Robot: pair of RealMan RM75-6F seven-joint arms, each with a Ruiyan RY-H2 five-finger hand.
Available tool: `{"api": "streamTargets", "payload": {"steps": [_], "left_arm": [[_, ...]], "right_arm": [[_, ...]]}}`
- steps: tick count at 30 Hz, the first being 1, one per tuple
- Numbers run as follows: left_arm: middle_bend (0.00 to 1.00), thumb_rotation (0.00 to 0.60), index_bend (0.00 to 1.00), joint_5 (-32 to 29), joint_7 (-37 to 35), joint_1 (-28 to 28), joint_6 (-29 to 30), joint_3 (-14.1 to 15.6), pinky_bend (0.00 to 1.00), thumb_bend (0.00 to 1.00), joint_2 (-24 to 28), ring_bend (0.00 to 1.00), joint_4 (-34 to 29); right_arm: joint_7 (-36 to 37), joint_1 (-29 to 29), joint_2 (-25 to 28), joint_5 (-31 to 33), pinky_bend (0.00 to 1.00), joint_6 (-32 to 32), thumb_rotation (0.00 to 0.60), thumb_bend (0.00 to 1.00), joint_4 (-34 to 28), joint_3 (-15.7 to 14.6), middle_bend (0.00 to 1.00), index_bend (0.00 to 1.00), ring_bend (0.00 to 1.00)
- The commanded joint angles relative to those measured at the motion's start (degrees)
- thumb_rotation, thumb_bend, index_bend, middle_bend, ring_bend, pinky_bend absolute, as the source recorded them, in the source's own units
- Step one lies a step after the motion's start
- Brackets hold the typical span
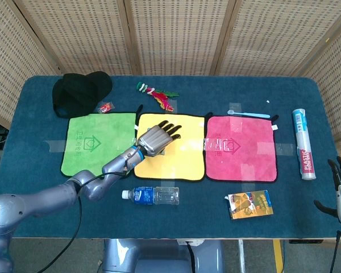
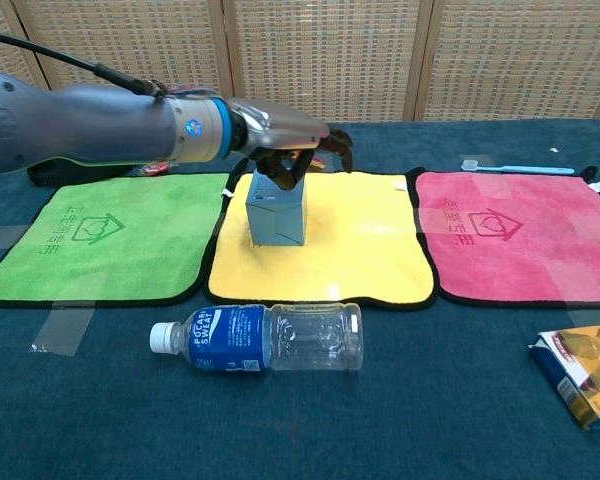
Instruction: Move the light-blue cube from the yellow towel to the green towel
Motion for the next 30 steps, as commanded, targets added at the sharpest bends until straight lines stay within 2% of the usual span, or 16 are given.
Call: {"api": "streamTargets", "payload": {"steps": [1, 7, 16, 30], "left_arm": [[0.01, 0.6, 0.19, -2.2, 2.4, -2.48, -1.72, 1.02, 0.06, 1.0, -2.29, 0.08, 2.5], [0.07, 0.6, 0.26, -4.25, 5.07, -3.9, -2.19, 3.28, 0.11, 1.0, -2.94, 0.14, 3.69], [0.16, 0.6, 0.36, -5.08, 8.62, -4.13, -0.84, 6.9, 0.18, 1.0, -1.17, 0.21, 2.75], [0.18, 0.6, 0.38, -7.26, 12.68, -2.88, 1.1, 12.25, 0.19, 1.0, 3.35, 0.23, -1.0]], "right_arm": [[0.31, -0.02, 0.03, 0.32, 0.0, -0.23, 0.6, 0.0, 0.2, 0.04, 0.0, 0.0, 0.0], [0.64, -0.03, 0.0, 0.6, 0.0, -0.37, 0.6, 0.0, 0.5, 0.11, 0.0, 0.0, 0.0], [0.63, -0.07, 0.04, 0.64, 0.0, -0.36, 0.6, 0.0, 0.32, 0.07, 0.0, 0.0, 0.0], [0.67, -0.28, 0.31, 0.27, 0.0, 0.05, 0.6, 0.0, -0.29, -0.1, 0.0, 0.0, 0.0]]}}
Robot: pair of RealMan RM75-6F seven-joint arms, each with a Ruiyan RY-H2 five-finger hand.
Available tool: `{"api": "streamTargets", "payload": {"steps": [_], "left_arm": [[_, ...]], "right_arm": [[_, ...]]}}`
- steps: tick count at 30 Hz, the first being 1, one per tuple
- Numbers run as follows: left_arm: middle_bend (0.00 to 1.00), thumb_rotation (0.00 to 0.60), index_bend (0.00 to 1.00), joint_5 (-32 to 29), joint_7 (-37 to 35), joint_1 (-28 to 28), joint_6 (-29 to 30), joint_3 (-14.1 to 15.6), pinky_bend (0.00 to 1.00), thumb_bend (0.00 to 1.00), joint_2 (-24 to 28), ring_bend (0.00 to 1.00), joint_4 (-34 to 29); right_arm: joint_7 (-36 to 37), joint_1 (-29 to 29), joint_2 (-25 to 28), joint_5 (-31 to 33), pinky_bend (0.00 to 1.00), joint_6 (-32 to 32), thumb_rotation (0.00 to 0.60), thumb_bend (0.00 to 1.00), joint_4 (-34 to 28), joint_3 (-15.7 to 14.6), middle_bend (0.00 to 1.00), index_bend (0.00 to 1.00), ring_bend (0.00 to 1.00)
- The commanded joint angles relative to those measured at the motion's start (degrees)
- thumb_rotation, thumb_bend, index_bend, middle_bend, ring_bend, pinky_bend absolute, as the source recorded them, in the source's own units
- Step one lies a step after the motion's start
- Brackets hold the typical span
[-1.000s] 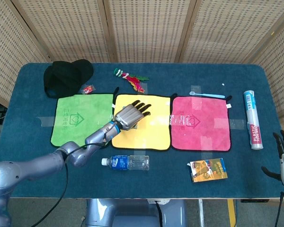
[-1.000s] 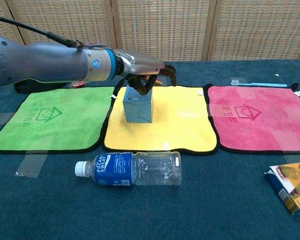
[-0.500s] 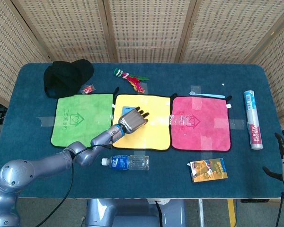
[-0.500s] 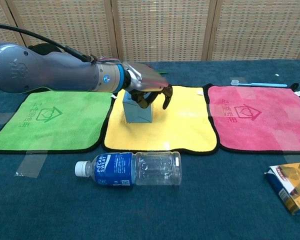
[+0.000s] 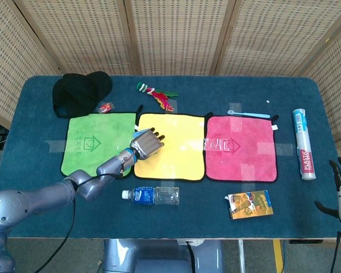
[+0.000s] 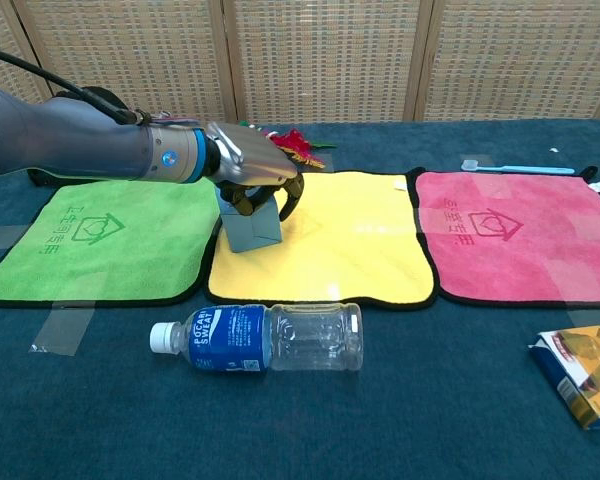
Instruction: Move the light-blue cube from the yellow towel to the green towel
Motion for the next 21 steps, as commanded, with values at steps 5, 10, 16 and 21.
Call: {"api": "streamTargets", "payload": {"steps": [5, 10, 16, 21], "left_arm": [[0.18, 0.6, 0.39, -0.02, 1.74, 0.51, 1.27, 2.07, 0.19, 1.0, 1.73, 0.23, -1.45], [0.18, 0.6, 0.39, 0.0, 3.15, 0.73, 1.96, 3.48, 0.19, 1.0, 3.19, 0.23, -2.33], [0.18, 0.6, 0.39, 0.17, 4.54, 0.82, 3.03, 4.31, 0.19, 1.0, 4.08, 0.23, -2.39], [0.18, 0.6, 0.39, -0.66, 5.83, 1.09, 3.42, 5.25, 0.19, 1.0, 4.71, 0.23, -2.48]], "right_arm": [[0.03, -0.08, 0.17, -0.1, 0.0, 0.1, 0.6, 0.0, -0.28, -0.05, 0.0, 0.0, 0.0], [0.0, -0.12, 0.13, -0.13, 0.0, 0.14, 0.6, 0.0, -0.35, -0.09, 0.0, 0.0, 0.0], [0.04, -0.14, 0.23, -0.19, 0.0, 0.19, 0.6, 0.0, -0.52, -0.1, 0.0, 0.0, 0.0], [0.12, -0.15, 0.28, -0.27, 0.0, 0.22, 0.6, 0.0, -0.61, -0.12, 0.0, 0.0, 0.0]]}}
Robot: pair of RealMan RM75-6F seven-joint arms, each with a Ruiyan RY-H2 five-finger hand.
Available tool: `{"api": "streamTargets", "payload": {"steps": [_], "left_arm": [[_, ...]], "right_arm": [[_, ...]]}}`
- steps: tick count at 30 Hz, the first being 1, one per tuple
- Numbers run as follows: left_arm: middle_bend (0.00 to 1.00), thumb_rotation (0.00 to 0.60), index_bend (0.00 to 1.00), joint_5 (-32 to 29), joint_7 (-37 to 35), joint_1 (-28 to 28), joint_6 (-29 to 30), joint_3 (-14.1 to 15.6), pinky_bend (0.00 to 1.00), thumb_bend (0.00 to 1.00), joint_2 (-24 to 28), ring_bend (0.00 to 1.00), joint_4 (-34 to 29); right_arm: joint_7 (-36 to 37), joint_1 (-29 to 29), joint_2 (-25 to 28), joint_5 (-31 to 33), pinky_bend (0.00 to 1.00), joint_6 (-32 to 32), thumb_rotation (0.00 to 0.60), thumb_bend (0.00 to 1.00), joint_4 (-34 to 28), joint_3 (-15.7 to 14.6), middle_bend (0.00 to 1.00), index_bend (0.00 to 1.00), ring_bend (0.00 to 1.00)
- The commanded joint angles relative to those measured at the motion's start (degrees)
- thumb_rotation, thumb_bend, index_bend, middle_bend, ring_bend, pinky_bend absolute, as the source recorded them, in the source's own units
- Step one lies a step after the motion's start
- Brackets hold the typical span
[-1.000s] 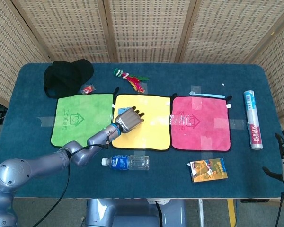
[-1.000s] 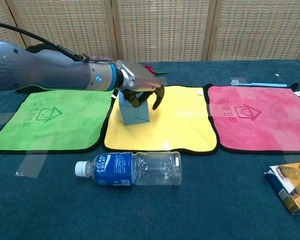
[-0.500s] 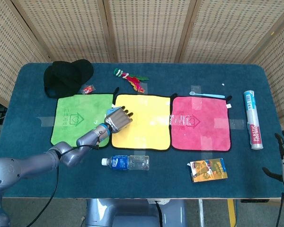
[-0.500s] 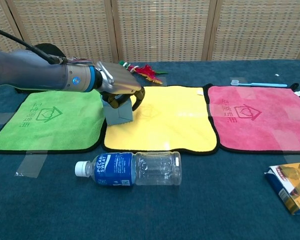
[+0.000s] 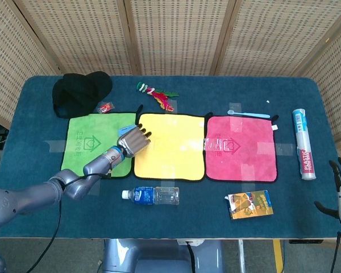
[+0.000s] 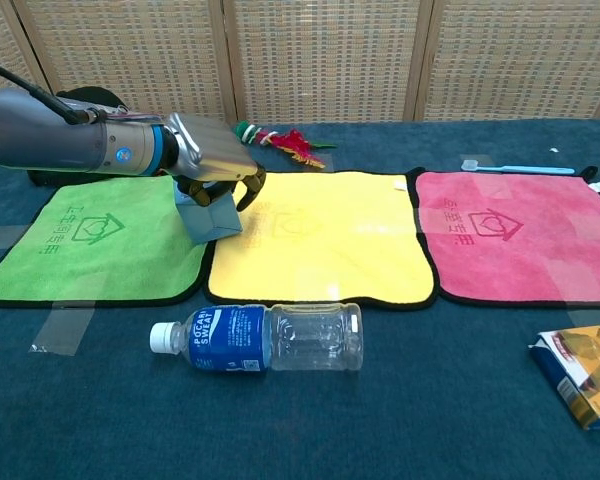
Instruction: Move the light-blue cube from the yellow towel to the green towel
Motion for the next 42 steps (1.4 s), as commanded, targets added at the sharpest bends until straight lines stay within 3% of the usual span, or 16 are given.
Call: {"api": "streamTargets", "payload": {"steps": [1, 35, 40, 42], "left_arm": [[0.18, 0.6, 0.39, -0.49, 0.43, 0.32, 0.42, 0.44, 0.19, 1.0, 0.41, 0.23, -0.05], [0.18, 0.6, 0.37, -1.54, -4.03, 8.37, 4.22, 3.3, 0.19, 1.0, 7.31, 0.23, -1.08], [0.16, 0.6, 0.32, -0.16, -5.12, 9.07, 5.6, 2.59, 0.18, 1.0, 8.29, 0.22, -2.6], [0.08, 0.6, 0.21, 0.63, -5.49, 9.23, 5.82, 2.43, 0.14, 1.0, 8.78, 0.13, -3.51]], "right_arm": [[0.07, 0.01, 0.02, -0.03, 0.0, -0.05, 0.6, 0.0, -0.01, -0.03, 0.0, 0.0, 0.0], [-1.02, 0.06, 0.2, -2.42, 0.0, 0.65, 0.6, 0.0, -1.81, -0.94, 0.0, 0.0, 0.0], [-1.18, 0.06, 0.37, -2.77, 0.0, 0.86, 0.6, 0.0, -2.34, -0.99, 0.0, 0.0, 0.0], [-1.16, 0.03, 0.39, -2.91, 0.0, 0.95, 0.6, 0.0, -2.4, -1.04, 0.0, 0.0, 0.0]]}}
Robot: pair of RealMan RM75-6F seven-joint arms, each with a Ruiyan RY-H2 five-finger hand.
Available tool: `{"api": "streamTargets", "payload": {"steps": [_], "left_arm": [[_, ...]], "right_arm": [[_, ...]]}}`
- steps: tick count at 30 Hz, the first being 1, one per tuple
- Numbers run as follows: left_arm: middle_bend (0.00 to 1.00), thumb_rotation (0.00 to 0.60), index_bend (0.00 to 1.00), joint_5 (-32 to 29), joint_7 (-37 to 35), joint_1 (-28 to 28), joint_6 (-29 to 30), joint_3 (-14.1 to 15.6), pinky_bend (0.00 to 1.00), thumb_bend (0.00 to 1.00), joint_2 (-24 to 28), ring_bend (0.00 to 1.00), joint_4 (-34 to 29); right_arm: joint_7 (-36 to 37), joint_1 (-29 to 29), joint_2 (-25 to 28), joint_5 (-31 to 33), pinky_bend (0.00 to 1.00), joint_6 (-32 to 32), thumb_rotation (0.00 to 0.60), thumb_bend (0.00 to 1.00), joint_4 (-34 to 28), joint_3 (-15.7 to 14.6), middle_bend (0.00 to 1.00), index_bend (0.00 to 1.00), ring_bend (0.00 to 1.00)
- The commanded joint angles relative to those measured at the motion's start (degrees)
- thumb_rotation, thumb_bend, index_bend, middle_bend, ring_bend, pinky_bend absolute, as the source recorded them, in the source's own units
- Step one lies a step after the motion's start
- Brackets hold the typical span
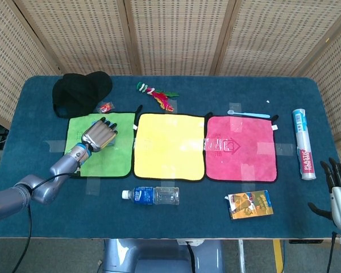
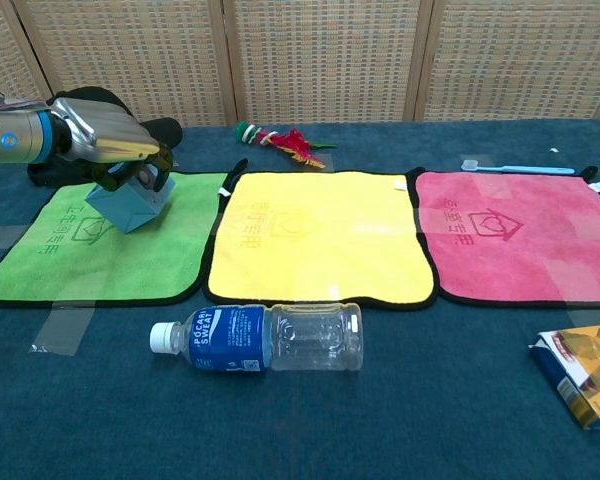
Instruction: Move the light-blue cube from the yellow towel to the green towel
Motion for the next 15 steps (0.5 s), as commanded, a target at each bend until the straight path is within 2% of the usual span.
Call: {"api": "streamTargets", "payload": {"steps": [1, 2, 3, 4, 7, 8, 9, 12, 14, 15], "left_arm": [[0.03, 0.6, 0.11, 0.95, -0.55, 0.28, 0.34, -0.28, 0.08, 0.97, 0.71, 0.06, -1.16], [0.01, 0.6, 0.06, 1.23, -0.86, 0.43, 0.46, -0.39, 0.05, 0.92, 1.02, 0.02, -1.68], [0.0, 0.6, 0.01, 1.35, -1.27, 0.58, 0.73, -0.64, 0.01, 0.81, 1.24, 0.0, -2.09], [0.0, 0.6, 0.0, 1.56, -2.18, 0.93, 1.56, -1.24, 0.0, 0.66, 1.59, 0.0, -2.82], [0.0, 0.6, 0.0, 3.05, -6.85, 2.61, 5.45, -3.79, 0.0, 0.42, 3.17, 0.0, -6.01], [0.0, 0.6, 0.0, 3.76, -9.0, 3.35, 7.13, -4.84, 0.0, 0.39, 4.05, 0.0, -7.48], [0.0, 0.6, 0.0, 4.2, -13.6, 5.34, 11.6, -7.34, 0.0, 0.36, 6.44, 0.0, -11.05], [0.0, 0.6, 0.0, 7.1, -19.17, 8.68, 16.08, -8.15, 0.0, 0.3, 10.38, 0.0, -15.31], [0.0, 0.6, 0.0, 7.7, -21.88, 10.87, 18.74, -8.55, 0.0, 0.2, 12.19, 0.0, -17.34], [0.0, 0.6, 0.0, 7.87, -23.35, 12.41, 20.62, -8.72, 0.0, 0.12, 13.17, 0.0, -18.51]], "right_arm": [[0.02, -0.03, 0.03, -0.14, 0.0, 0.1, 0.6, 0.0, -0.06, -0.05, 0.0, 0.0, 0.0], [0.04, -0.03, 0.06, -0.23, 0.0, 0.11, 0.6, 0.0, -0.14, -0.09, 0.0, 0.0, 0.0], [0.08, -0.04, 0.09, -0.27, 0.0, 0.11, 0.6, 0.0, -0.19, -0.11, 0.0, 0.0, 0.0], [0.15, -0.07, 0.13, -0.33, 0.0, 0.15, 0.6, 0.0, -0.23, -0.14, 0.0, 0.0, 0.0], [0.38, -0.15, 0.23, -0.53, 0.0, 0.33, 0.6, 0.0, -0.34, -0.19, 0.0, 0.0, 0.0], [0.47, -0.18, 0.28, -0.63, 0.0, 0.41, 0.6, 0.0, -0.39, -0.22, 0.0, 0.0, 0.0], [0.67, -0.21, 0.38, -1.01, 0.0, 0.62, 0.6, 0.0, -0.63, -0.27, 0.0, 0.0, 0.0], [0.97, -0.32, 0.59, -1.46, 0.0, 0.85, 0.6, 0.0, -0.85, -0.41, 0.0, 0.0, 0.0], [1.18, -0.36, 0.7, -1.63, 0.0, 0.99, 0.6, 0.0, -0.94, -0.43, 0.0, 0.0, 0.0], [1.31, -0.39, 0.76, -1.69, 0.0, 1.05, 0.6, 0.0, -0.98, -0.44, 0.0, 0.0, 0.0]]}}
